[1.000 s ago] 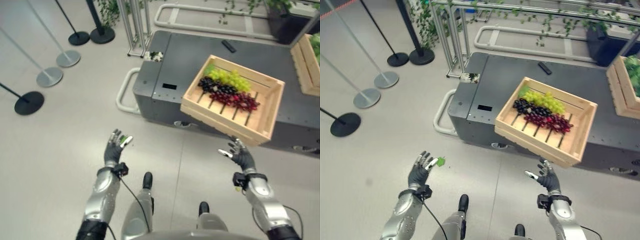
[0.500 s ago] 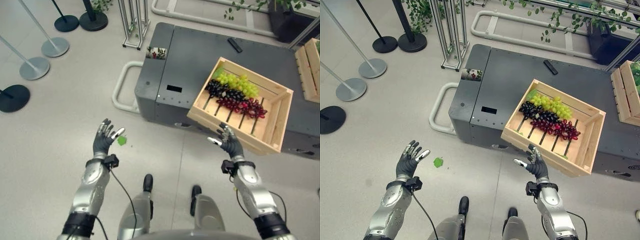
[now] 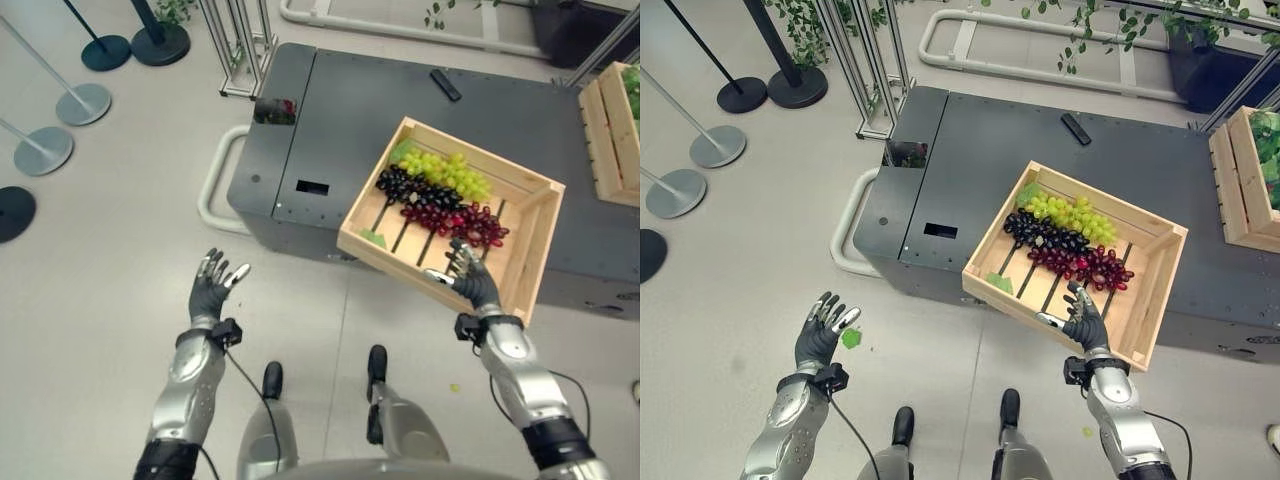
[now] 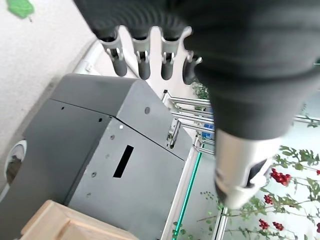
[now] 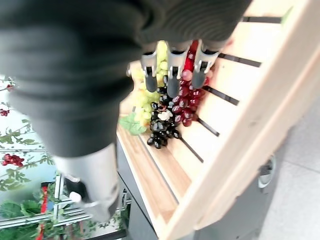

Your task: Pick up the fruits from the basket on one side to the basket on the other side

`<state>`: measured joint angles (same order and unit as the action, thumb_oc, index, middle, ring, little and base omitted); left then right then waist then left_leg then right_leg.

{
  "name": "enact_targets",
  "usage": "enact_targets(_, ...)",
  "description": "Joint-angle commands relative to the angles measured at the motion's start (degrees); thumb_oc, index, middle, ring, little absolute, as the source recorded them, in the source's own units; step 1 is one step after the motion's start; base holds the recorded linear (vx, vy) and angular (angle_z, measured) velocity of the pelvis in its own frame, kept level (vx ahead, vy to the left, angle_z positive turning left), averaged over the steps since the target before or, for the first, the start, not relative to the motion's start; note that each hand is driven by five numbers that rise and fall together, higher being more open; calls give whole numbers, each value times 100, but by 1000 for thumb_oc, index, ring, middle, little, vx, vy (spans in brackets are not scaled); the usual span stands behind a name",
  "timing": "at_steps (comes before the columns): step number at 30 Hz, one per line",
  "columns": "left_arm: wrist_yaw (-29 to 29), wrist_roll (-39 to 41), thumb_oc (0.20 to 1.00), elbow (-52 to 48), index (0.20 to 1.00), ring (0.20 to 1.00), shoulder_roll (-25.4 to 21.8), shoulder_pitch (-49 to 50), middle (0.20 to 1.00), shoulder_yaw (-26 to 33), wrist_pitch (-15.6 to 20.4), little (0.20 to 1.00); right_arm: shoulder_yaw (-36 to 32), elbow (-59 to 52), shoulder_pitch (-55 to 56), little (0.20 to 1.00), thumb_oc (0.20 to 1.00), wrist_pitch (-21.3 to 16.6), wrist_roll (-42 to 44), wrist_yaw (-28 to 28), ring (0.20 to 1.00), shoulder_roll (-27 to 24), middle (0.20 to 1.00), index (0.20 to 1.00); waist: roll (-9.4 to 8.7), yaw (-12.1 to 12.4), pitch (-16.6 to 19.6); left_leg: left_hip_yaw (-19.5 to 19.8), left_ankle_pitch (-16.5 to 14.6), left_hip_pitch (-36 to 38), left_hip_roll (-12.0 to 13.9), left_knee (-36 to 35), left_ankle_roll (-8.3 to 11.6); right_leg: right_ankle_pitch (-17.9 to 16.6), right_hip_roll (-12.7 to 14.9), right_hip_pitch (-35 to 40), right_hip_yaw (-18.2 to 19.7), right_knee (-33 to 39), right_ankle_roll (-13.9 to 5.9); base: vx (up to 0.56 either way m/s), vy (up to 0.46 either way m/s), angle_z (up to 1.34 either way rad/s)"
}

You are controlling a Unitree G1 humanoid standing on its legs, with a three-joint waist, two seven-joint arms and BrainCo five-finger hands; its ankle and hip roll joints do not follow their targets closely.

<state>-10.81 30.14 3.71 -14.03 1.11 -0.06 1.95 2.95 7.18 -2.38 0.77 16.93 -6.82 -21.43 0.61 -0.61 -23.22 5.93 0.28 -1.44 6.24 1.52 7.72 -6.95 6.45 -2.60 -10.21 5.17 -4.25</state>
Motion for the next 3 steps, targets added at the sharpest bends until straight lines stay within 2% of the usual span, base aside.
enact_targets(1,128,82,1000,-252,1000,1000,-173,35,1000,15,261,1000,-20,-216,25,1000,1000,-168,-89,9,1000,-226,1000,1000,3,9,228,227,-698,-257,-260,936,-8,1234,430,-99,-86,-709,-275,45,-63,7)
enact_targets(3,124,94,1000,-239,1000,1000,-166,30,1000,0,259,1000,30,-170,-16,1000,1000,-168,-71,17,1000,-244,1000,1000,6,39,174,366,-649,-317,-281,1096,17,1293,361,-101,-61,-739,-215,50,-81,5)
